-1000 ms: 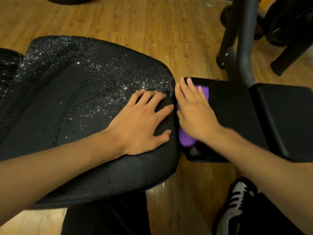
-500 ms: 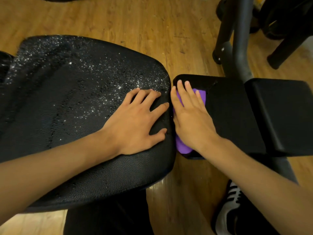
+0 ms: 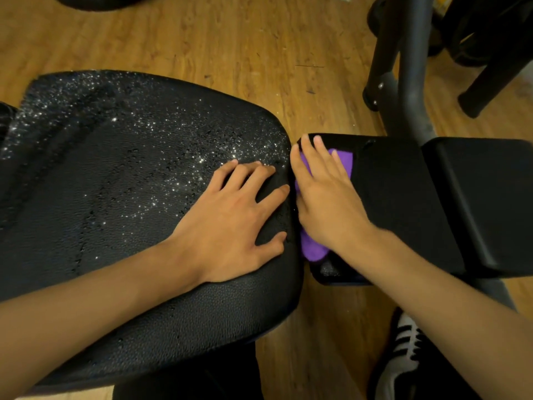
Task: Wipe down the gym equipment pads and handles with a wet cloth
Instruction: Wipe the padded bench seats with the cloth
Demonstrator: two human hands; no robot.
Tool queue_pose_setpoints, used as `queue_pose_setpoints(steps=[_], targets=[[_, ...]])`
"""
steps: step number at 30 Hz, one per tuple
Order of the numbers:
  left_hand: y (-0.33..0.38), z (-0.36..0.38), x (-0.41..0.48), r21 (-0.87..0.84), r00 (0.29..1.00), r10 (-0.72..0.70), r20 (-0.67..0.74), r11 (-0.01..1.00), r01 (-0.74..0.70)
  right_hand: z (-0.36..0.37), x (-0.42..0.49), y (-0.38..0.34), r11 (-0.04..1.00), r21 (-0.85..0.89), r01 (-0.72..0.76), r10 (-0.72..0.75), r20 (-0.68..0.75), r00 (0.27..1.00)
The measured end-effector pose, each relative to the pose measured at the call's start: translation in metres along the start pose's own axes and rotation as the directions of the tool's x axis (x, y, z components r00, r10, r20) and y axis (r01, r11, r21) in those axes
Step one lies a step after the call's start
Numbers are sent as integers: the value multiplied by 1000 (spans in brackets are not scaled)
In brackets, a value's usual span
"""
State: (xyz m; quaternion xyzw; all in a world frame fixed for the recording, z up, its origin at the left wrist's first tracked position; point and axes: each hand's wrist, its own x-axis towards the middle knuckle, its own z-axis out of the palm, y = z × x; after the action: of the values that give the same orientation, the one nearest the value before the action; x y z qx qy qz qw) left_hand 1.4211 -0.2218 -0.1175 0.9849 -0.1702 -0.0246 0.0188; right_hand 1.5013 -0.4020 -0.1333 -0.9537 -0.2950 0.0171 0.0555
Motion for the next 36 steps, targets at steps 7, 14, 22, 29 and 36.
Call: queue_pose_setpoints(steps=[7,14,22,29,36], targets=[[0,2,0,11,1000,-11,-16,1000,11,0,65,16,999,-43,-23,26,60,998],[4,0,-2,11,1000,-11,-1,1000,11,3,-21,-14,987,107,-118,122,-36,992],[3,-2,0,8,1000,-14,10,1000,14,0,-41,-8,997,29,-71,71,-3,997],[1,-1,1,20,1000,-11,28,1000,11,1,90,14,983,-48,-178,181,51,982],[2,-2,2,8,999,-1,39,1000,1,10,-90,-36,990,4,-139,139,-61,988]])
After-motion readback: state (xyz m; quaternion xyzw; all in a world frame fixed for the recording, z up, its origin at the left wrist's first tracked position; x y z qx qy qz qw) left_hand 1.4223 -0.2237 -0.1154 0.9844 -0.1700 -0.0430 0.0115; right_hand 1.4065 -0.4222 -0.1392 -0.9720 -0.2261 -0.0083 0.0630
